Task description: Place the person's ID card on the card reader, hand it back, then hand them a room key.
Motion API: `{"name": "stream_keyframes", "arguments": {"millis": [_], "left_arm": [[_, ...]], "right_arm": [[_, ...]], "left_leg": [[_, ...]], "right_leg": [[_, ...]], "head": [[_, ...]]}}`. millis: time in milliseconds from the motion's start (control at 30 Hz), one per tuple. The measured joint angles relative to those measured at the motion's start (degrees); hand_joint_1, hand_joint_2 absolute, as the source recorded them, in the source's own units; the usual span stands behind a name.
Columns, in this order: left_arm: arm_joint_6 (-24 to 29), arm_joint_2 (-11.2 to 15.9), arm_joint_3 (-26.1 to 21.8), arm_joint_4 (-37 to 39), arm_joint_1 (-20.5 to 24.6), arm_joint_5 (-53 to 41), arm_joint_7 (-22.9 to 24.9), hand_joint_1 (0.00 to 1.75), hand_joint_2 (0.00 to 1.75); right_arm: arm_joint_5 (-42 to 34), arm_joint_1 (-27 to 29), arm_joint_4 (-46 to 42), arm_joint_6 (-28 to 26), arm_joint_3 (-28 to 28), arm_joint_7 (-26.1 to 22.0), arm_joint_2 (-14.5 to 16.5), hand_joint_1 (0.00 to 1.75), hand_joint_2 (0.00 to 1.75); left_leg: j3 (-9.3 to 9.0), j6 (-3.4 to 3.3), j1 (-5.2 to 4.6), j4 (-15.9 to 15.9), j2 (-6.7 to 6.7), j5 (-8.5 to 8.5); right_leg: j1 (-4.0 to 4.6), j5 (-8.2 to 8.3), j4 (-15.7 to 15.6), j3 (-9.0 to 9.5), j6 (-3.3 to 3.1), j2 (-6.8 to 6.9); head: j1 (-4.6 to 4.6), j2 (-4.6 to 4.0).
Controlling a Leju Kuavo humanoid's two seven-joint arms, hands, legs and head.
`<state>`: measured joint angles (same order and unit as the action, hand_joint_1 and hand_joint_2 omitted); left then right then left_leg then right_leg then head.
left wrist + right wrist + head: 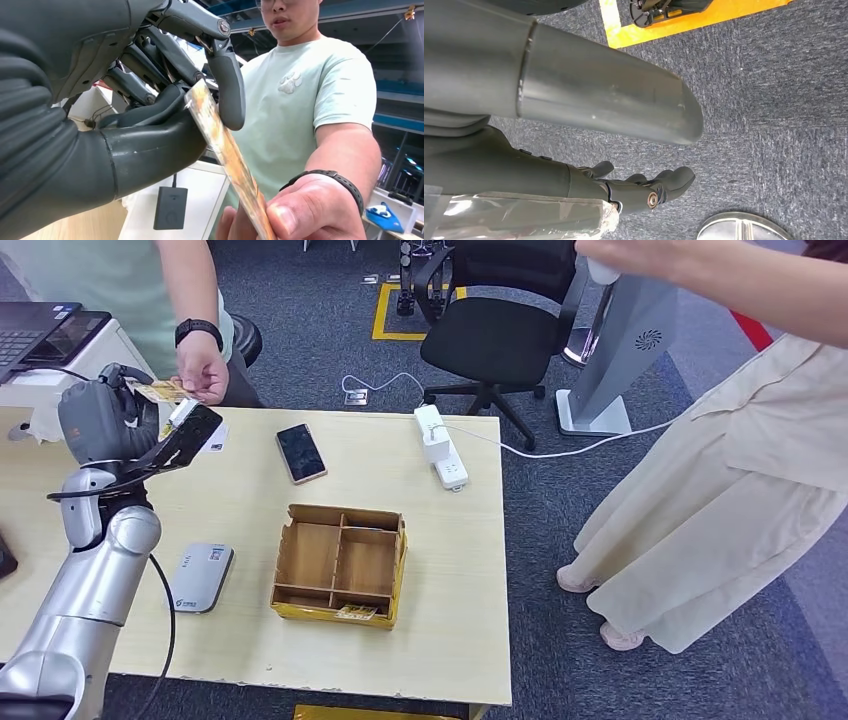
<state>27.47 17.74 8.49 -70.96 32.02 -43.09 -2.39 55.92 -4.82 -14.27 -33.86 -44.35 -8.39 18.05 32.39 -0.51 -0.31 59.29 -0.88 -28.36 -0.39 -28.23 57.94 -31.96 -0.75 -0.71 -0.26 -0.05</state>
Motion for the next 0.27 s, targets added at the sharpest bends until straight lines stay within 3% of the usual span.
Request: {"name": "stream_keyframes", "arguments": {"millis": [267], "left_arm": [[2.6,-0.3,-1.5,0.0,-0.5,1.8,-0.6,0.00,1.75]], "right_arm": [[-0.4,0.1,0.0,-0.3,0.0,0.0,0.0,0.00,0.00]], "left_leg": [[0.00,0.00,0.00,0.0,0.00,0.00]], "right_leg": [[0.00,0.00,0.0,0.00,0.00,0.00]], "head": [[0.01,-0.01]]}}
